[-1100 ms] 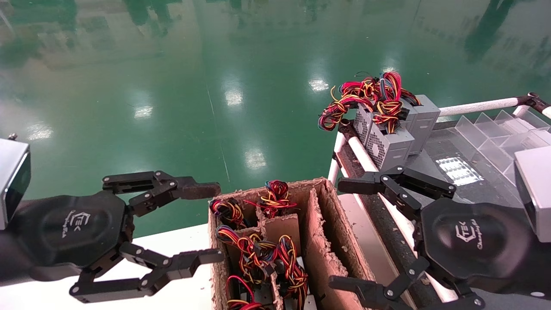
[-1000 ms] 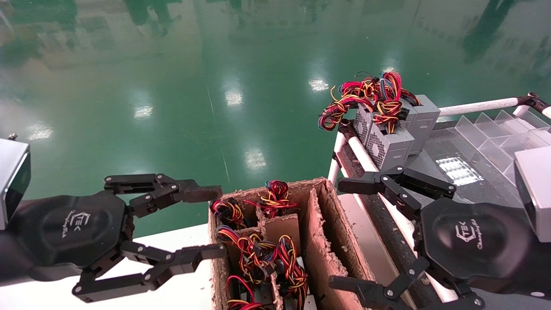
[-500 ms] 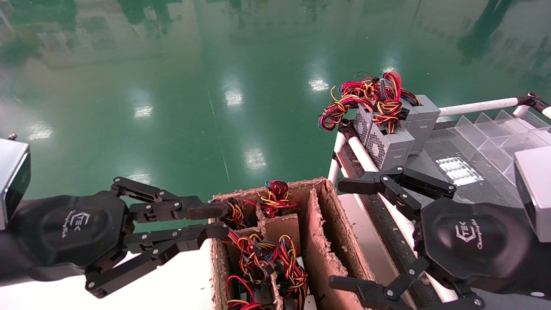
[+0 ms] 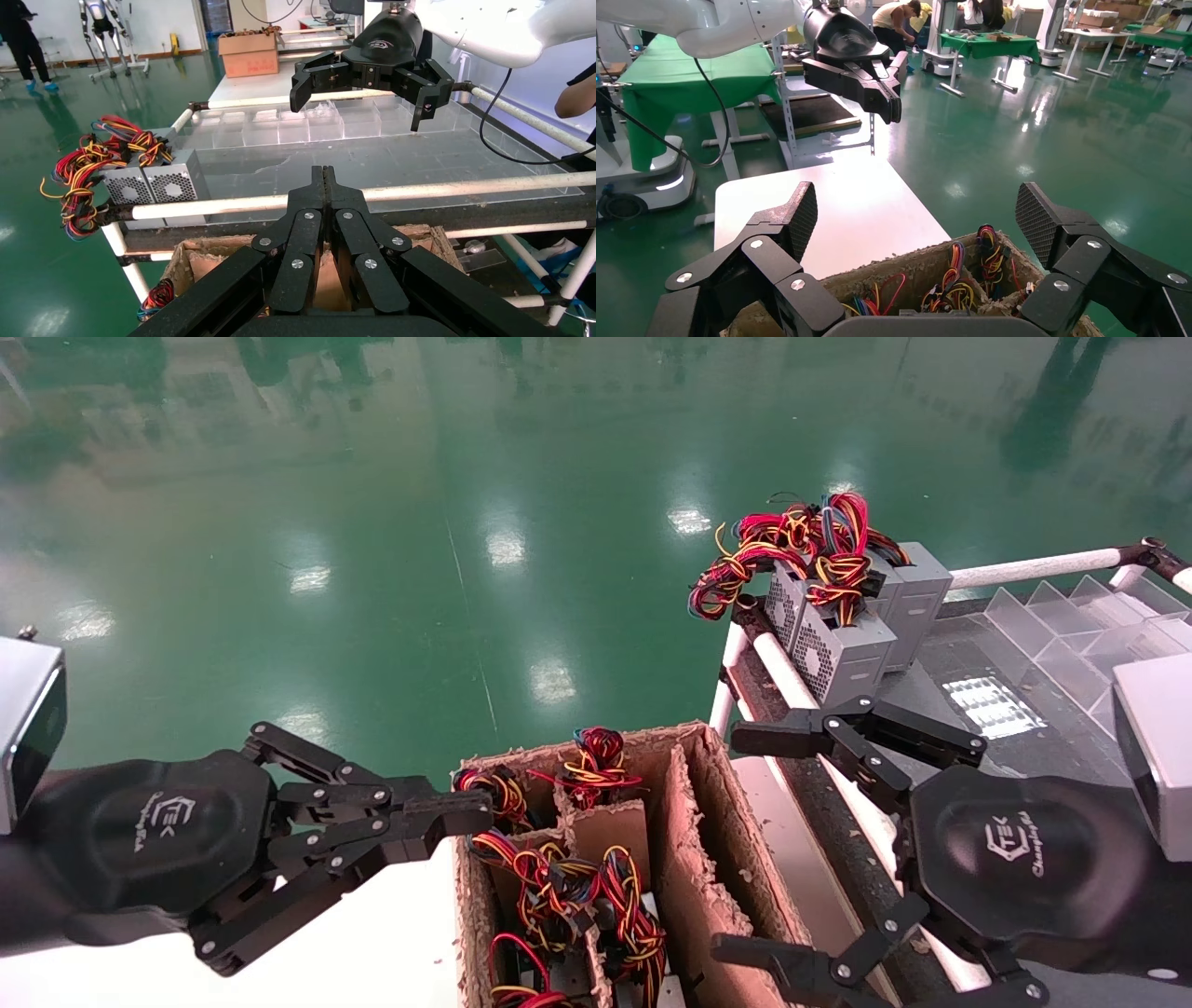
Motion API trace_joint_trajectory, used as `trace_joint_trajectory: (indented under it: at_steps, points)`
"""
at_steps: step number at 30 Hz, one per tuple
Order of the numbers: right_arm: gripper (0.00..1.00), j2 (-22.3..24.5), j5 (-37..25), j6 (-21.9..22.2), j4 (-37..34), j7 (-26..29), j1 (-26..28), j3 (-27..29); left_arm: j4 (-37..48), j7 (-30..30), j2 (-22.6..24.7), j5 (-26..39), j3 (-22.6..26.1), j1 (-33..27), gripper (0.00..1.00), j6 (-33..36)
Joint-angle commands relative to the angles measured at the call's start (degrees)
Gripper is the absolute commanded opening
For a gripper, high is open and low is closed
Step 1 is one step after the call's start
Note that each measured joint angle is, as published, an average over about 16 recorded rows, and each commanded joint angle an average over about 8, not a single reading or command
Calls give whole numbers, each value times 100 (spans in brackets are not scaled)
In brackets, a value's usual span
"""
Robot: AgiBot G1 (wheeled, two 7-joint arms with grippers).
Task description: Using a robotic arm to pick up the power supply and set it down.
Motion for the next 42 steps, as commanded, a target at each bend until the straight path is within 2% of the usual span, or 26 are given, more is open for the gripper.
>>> trace_joint_trajectory:
  at_steps: [1, 16, 25, 32, 42]
  points:
    - [100, 0, 0, 0, 0, 0, 0, 0, 0, 0, 0, 0, 0, 0, 100, 0]
    - [100, 2, -18, 12, -11, 8, -6, -8, 0, 0, 0, 0, 0, 0, 100, 0]
    - [100, -38, -338, 178, -195, 145, 80, -157, 1, 1, 0, 0, 1, -1, 100, 1]
    - [100, -239, -1134, 321, -287, 420, 377, -584, 2, 1, 0, 0, 1, -1, 100, 1]
    - [100, -941, -2487, 537, -541, 717, 856, -1349, 2, 1, 0, -1, 2, -1, 100, 1]
